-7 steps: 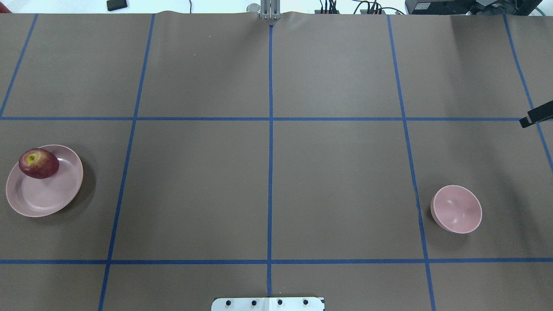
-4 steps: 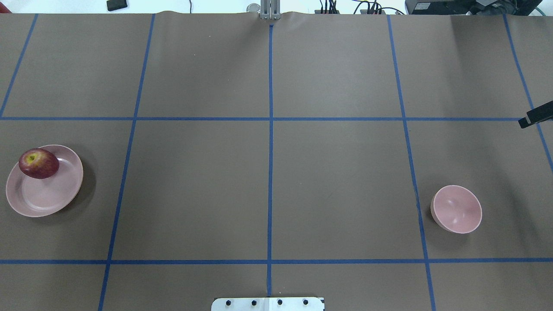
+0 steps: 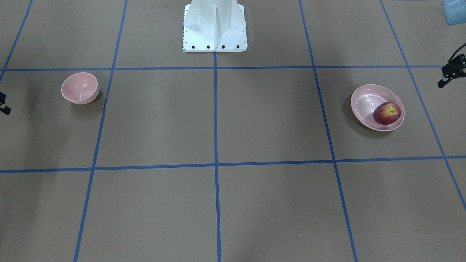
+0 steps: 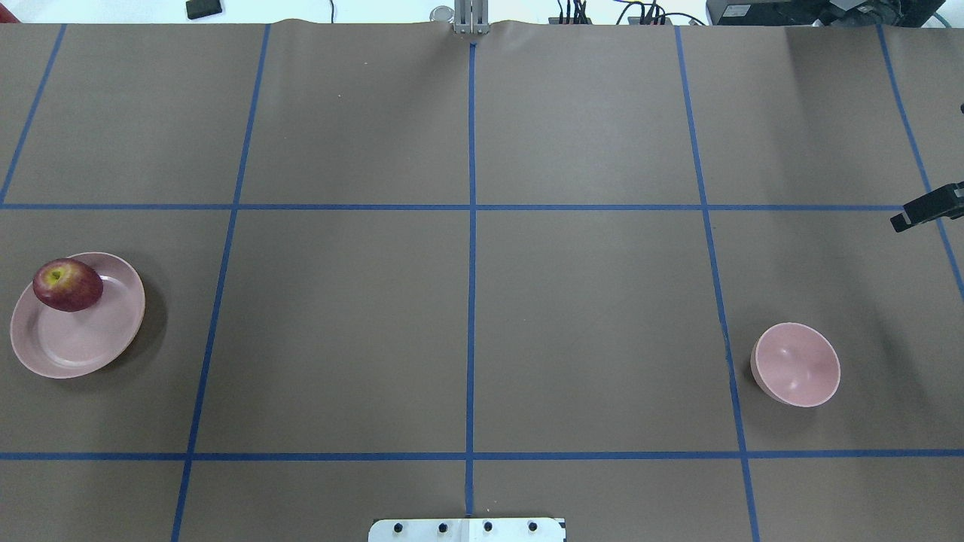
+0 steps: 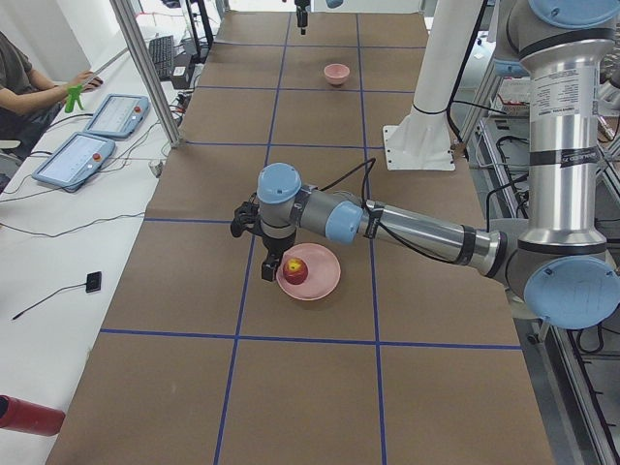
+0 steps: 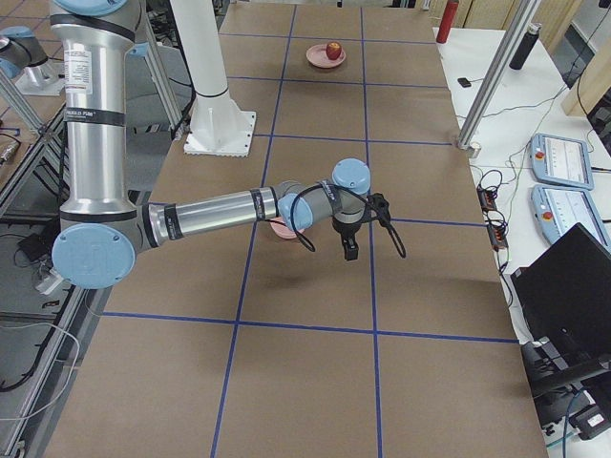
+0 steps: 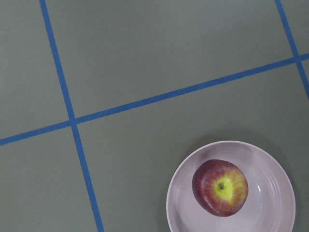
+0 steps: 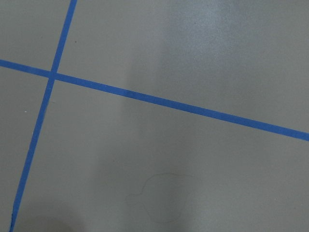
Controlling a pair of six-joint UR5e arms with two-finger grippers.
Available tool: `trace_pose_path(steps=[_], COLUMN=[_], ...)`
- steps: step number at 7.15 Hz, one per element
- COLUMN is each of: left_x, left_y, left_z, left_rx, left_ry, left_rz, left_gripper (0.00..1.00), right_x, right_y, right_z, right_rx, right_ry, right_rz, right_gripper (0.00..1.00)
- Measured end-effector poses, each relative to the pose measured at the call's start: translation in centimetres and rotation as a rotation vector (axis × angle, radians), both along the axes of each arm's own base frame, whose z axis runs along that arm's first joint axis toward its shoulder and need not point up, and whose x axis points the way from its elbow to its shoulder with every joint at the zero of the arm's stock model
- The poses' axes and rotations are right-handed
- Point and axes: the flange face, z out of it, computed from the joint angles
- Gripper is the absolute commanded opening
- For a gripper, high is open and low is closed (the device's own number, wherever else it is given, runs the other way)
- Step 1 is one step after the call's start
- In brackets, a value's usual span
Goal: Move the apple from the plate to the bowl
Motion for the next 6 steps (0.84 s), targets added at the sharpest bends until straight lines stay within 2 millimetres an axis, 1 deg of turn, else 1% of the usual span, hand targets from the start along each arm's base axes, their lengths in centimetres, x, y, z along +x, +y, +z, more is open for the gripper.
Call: trace_pose_path(steps=[1,2,3,4,5,6], left_x=[0.0,0.0,0.0,0.0,-0.1,-0.1], left_y=[0.0,0.0,0.0,0.0,0.0,0.1], left_z=[0.0,0.0,-0.1,-0.1,-0.1,-0.2], left_rx=[0.000,0.000,0.000,0.001,0.002,0.002], left_ry=[0.000,0.000,0.000,0.001,0.001,0.001], left_rz=[0.000,0.000,-0.001,-0.002,-0.002,-0.002], left_gripper=[0.98,0.98,0.98,0.98,0.98,0.98], right_x=[0.1,0.0,-0.7,-2.3,-5.0,-8.4], right_y=[0.3,1.1,2.5,4.3,6.0,7.6], right_z=[0.4,1.0,1.9,2.4,2.2,1.8], right_rx=[-0.009,-0.021,-0.030,-0.040,-0.062,-0.083], right_ry=[0.000,-0.001,-0.005,-0.021,-0.047,-0.057], right_rz=[-0.001,-0.008,-0.018,-0.014,0.003,0.019], right_gripper=[1.00,1.00,1.00,1.00,1.00,1.00])
